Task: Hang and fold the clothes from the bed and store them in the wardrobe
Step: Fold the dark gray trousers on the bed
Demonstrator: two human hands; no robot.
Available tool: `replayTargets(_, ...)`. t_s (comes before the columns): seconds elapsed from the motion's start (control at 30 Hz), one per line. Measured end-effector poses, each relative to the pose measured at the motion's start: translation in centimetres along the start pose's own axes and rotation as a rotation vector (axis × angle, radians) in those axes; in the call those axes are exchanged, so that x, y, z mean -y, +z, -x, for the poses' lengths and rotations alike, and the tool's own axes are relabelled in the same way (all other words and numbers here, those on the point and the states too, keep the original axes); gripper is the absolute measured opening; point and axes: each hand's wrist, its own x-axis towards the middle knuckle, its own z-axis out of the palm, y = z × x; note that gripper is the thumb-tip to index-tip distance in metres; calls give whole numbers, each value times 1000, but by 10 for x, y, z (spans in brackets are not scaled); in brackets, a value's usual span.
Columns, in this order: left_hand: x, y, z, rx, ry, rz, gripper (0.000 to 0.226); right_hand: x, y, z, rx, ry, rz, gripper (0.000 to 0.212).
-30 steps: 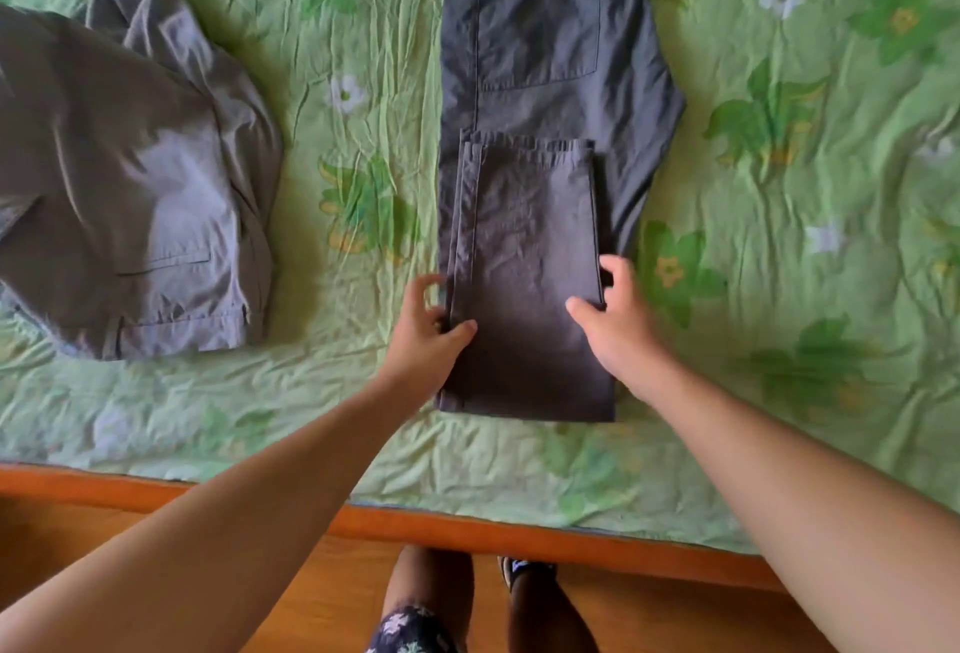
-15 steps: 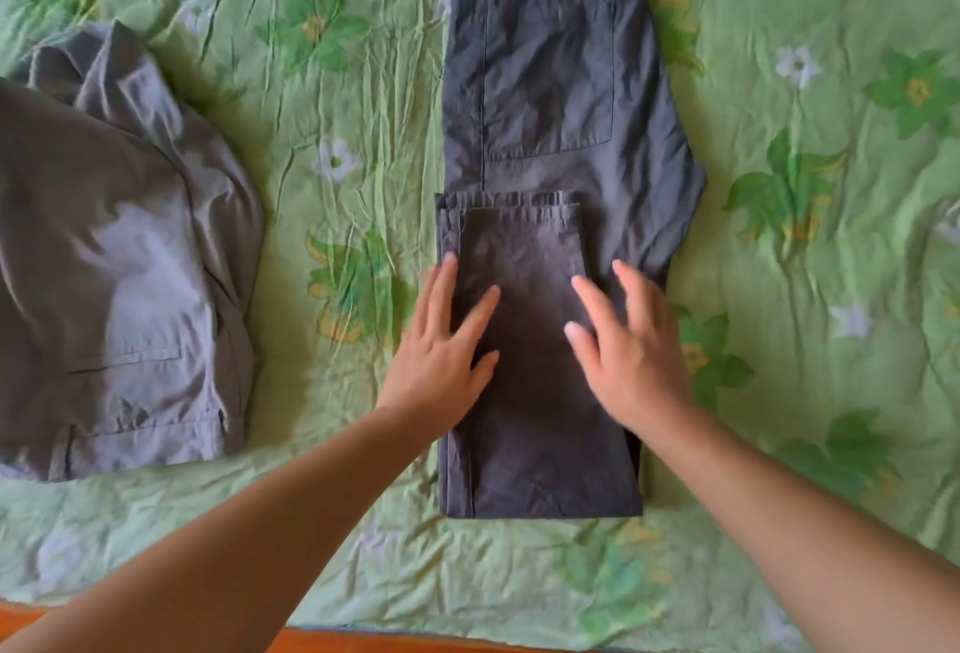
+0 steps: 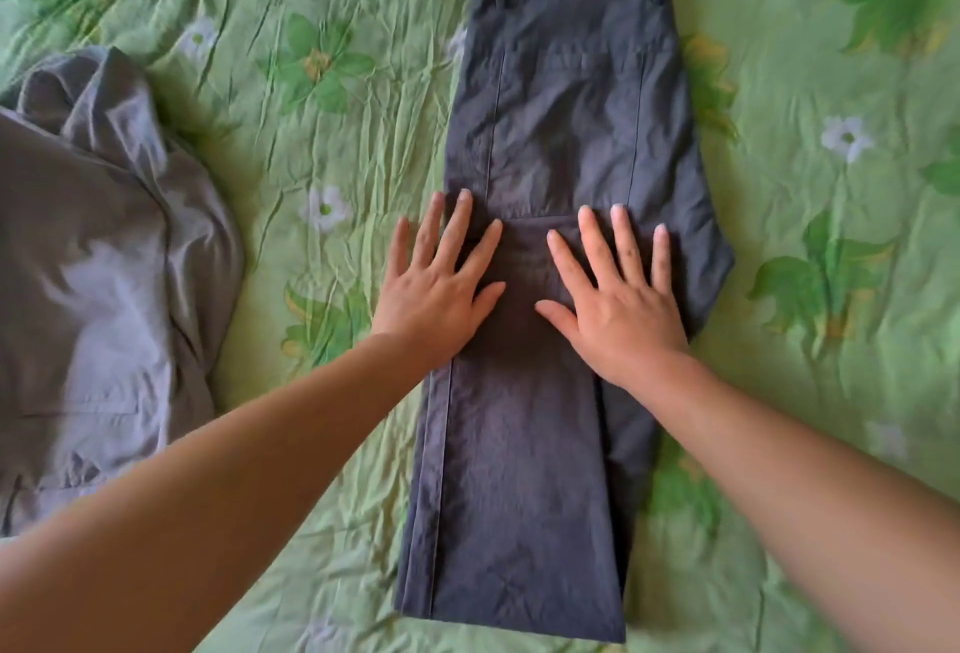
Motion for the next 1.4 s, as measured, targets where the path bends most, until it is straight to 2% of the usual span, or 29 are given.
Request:
replayTargets(0.17, 6, -19, -90, -3, 79, -45, 72, -45, -11, -75, 18, -57, 18, 88)
replayTargets(0.3, 10, -34, -158, 10, 39, -90, 73, -69, -22, -139, -11, 21, -6, 84)
replayTargets(0.43, 14, -43, -217, 17, -26, -4, 71, -94, -26, -194, -11, 119, -76, 78)
replayTargets(0.6, 21, -37, -241, 62, -47, 69, 72, -103, -14, -216, 22, 121, -101, 83)
replayTargets(0.7, 21, -46, -241, 121, -38, 94, 74, -103, -20, -216, 100, 126, -110, 84)
replayTargets(0.8, 25, -60, -218, 109, -23, 235, 71, -91, -39, -205, 138, 159, -135, 83)
replayTargets(0.87, 24, -62, -178, 31, -65, 398, 65, -74, -54, -175, 28, 187, -198, 74)
replayTargets(0.97, 16, -57, -86, -98, -164, 516, 56, -37, -63, -101, -224, 197, -498, 51)
replayTargets(1.0, 12, -52, -56, -115, -200, 540, 55, -22, -63, -73, -226, 244, -658, 50)
replayTargets(1.13, -4, -33, 34, -42, -491, 797, 63, 26, -57, 13, -23, 609, -1030, 73)
replayTargets(1.2, -11, -25, 56, -11, -543, 859, 58, 36, -53, 36, 70, 744, -1132, 75)
replayTargets(1.27, -18, -21, 70, -42, -562, 894, 50, 38, -48, 47, 163, 807, -1168, 64)
replayTargets(1.33, -25, -21, 77, -93, -608, 907, 45, 36, -47, 51, 241, 834, -1206, 41)
replayTargets(1.4, -29, -25, 79, -118, -656, 910, 46, 33, -48, 52, 287, 858, -1353, 24)
